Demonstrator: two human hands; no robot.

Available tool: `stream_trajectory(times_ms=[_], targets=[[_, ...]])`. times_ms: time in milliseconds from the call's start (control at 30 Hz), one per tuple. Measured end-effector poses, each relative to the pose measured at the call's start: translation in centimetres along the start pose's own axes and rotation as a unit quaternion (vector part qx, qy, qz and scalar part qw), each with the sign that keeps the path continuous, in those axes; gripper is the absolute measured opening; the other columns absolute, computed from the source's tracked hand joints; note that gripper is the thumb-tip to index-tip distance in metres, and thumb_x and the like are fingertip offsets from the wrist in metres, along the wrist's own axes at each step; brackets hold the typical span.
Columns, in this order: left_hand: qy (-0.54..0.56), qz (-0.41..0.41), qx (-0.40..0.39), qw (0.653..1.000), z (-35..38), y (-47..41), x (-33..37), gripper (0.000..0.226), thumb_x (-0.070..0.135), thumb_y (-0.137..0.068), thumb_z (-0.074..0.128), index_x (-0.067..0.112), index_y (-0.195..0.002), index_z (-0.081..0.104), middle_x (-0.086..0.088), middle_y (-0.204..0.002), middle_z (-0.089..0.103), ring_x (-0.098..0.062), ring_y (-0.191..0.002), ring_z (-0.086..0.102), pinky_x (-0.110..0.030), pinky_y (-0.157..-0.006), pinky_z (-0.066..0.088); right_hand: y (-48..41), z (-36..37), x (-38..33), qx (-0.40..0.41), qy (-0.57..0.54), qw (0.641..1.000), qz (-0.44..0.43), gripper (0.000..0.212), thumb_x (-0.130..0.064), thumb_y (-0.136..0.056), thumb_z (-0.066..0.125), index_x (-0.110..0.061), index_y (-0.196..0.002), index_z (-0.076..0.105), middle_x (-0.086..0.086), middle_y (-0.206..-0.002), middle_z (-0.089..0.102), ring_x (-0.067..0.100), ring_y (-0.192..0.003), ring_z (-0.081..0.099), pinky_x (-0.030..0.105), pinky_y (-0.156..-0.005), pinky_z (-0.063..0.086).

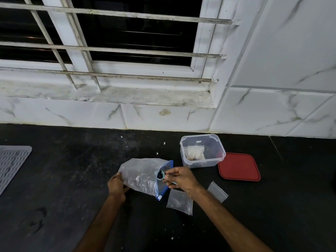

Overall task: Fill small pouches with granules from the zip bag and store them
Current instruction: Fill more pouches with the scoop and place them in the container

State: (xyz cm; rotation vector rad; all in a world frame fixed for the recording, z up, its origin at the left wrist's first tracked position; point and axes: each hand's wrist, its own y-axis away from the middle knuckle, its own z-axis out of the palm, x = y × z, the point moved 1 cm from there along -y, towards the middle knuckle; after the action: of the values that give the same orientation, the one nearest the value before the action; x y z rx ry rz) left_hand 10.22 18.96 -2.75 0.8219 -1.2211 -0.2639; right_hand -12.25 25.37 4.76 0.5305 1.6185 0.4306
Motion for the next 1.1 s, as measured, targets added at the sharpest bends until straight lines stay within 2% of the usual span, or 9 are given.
stream_trajectory(times_ms=[100,400,533,633,733,800,900,967,1100], targets=[[-0.009,0.0,0.016,1.0,0.1,-0.7,-0.2,0.034,0.018,-0.102,0.041,0.003,-0.129,0.055,-0.019,-0.119,0.062,-0.037,-0.103,0.06,-0.045,-0.075,0.055,0.1,0.1,0.2,-0.004,-0.002,1.0,-0.002,0.024,-0.01,-0.088,0.067,-0.007,-0.112,0.065,0.008,-0.09,0.075,0.011,-0.074,0.071,0.025,-0.071,0.059],[-0.126,0.103,0.139,0.977,0.3,-1.8,2.7,0.031,0.021,-0.1,0.049,0.003,-0.124,0.055,-0.018,-0.123,0.06,-0.034,-0.113,0.057,-0.044,-0.096,0.046,0.9,-2.2,1.1,0.012,-0.01,1.0,-0.005,0.019,-0.01,-0.089,0.066,-0.011,-0.108,0.067,0.005,-0.089,0.076,0.011,-0.076,0.071,0.024,-0.071,0.059],[-0.185,0.262,0.184,0.929,0.6,1.5,4.1,0.036,0.021,-0.096,0.058,0.005,-0.127,0.052,-0.017,-0.129,0.055,-0.03,-0.12,0.053,-0.043,-0.101,0.046,1.5,-3.5,2.2,0.022,-0.006,1.0,-0.003,0.02,-0.01,-0.089,0.065,-0.013,-0.108,0.066,0.004,-0.091,0.075,0.012,-0.081,0.072,0.023,-0.071,0.057],[-0.182,0.415,0.113,0.884,2.4,7.9,4.0,0.029,0.022,-0.096,0.058,0.013,-0.122,0.051,-0.007,-0.118,0.057,-0.016,-0.104,0.056,-0.032,-0.086,0.049,2.1,-4.5,3.1,0.031,-0.033,0.999,-0.002,0.02,-0.009,-0.088,0.066,-0.011,-0.109,0.066,0.006,-0.09,0.075,0.012,-0.078,0.072,0.023,-0.068,0.056],[-0.267,0.436,-0.041,0.859,4.8,13.9,0.5,0.009,0.034,-0.098,0.053,0.025,-0.101,0.052,0.006,-0.088,0.061,-0.007,-0.074,0.06,-0.029,-0.065,0.05,2.7,-5.9,4.0,0.042,-0.067,0.997,-0.006,0.021,-0.007,-0.089,0.065,-0.005,-0.11,0.066,0.012,-0.091,0.075,0.012,-0.073,0.069,0.022,-0.066,0.056],[-0.443,0.398,-0.139,0.791,6.3,15.7,-3.1,0.019,0.046,-0.097,0.048,0.029,-0.091,0.053,0.008,-0.076,0.06,-0.003,-0.067,0.059,-0.022,-0.061,0.047,3.2,-7.0,4.5,0.054,-0.081,0.995,-0.008,0.023,-0.005,-0.089,0.065,-0.002,-0.111,0.065,0.015,-0.092,0.074,0.014,-0.072,0.067,0.023,-0.066,0.058],[-0.658,0.281,-0.254,0.651,7.8,15.3,-8.2,0.039,0.067,-0.09,0.046,0.03,-0.099,0.054,0.01,-0.09,0.064,-0.004,-0.081,0.06,-0.026,-0.075,0.052,3.9,-8.5,4.9,0.073,-0.092,0.993,-0.006,0.023,-0.002,-0.089,0.064,0.001,-0.112,0.063,0.02,-0.094,0.072,0.015,-0.068,0.065,0.021,-0.063,0.056],[-0.721,0.269,-0.26,0.583,8.6,14.8,-10.2,0.058,0.075,-0.084,0.045,0.025,-0.112,0.053,0.003,-0.107,0.065,-0.013,-0.095,0.061,-0.031,-0.08,0.049,4.5,-9.5,5.2,0.08,-0.092,0.992,-0.01,0.023,-0.002,-0.089,0.064,0.0,-0.111,0.063,0.019,-0.093,0.072,0.013,-0.066,0.065,0.019,-0.061,0.056],[-0.769,0.317,-0.223,0.509,10.8,14.5,-11.9,0.077,0.073,-0.087,0.041,0.014,-0.136,0.043,-0.008,-0.124,0.063,-0.021,-0.108,0.061,-0.034,-0.087,0.047,5.1,-10.6,6.0,0.09,-0.098,0.991,-0.009,0.022,-0.003,-0.088,0.065,0.0,-0.11,0.064,0.018,-0.091,0.073,0.012,-0.065,0.066,0.021,-0.062,0.057]])
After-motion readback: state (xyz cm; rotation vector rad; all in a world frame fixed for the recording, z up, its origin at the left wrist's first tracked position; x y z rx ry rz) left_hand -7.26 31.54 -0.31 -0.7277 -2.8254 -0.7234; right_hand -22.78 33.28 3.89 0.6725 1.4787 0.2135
